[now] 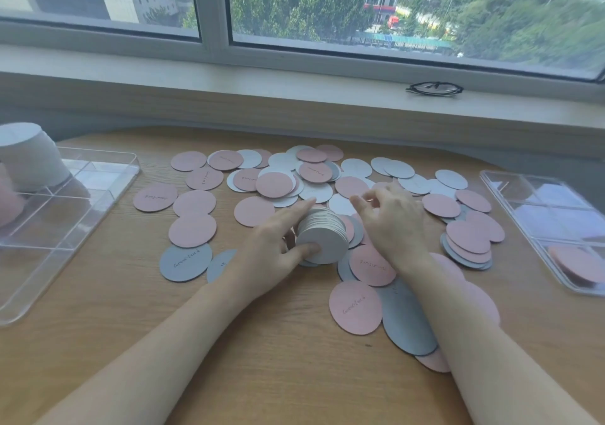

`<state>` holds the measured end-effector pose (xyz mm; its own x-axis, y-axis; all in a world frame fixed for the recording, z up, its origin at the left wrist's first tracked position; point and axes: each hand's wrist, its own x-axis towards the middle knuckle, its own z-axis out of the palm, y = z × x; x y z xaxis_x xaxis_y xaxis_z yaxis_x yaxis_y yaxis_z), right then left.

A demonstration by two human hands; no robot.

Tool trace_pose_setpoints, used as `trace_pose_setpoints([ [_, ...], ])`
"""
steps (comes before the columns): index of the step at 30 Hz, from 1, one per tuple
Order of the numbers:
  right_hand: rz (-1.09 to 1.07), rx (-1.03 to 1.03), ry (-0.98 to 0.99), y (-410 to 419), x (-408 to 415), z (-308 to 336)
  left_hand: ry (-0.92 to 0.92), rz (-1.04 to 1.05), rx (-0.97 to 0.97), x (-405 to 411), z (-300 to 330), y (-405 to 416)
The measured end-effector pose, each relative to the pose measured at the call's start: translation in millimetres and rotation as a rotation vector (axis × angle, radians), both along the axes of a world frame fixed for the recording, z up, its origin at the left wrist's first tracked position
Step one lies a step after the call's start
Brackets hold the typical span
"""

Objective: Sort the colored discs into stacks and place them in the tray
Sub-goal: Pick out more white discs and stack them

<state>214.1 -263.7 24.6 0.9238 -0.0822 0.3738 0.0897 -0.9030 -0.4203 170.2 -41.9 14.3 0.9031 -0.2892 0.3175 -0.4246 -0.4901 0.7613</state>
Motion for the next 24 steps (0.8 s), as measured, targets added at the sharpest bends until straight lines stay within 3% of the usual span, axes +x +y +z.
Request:
trace_pose_setpoints([
  [3,-0.207,-0.233,0.198,-3.2,11.2,-4.5,-0.004,-0.043,0.001,-1.9,2.4,-1.4],
  [7,-0.226,-0.307,0.219,8.0,22.8,-16.9,-0.010,-0.041,0.002,0.5,0.3,-1.7],
  [24,-0.002,0.321,-0.075,9.8,9.0,-0.1,-0.001,-0.045,0.008,-0.3,0.3,1.3],
])
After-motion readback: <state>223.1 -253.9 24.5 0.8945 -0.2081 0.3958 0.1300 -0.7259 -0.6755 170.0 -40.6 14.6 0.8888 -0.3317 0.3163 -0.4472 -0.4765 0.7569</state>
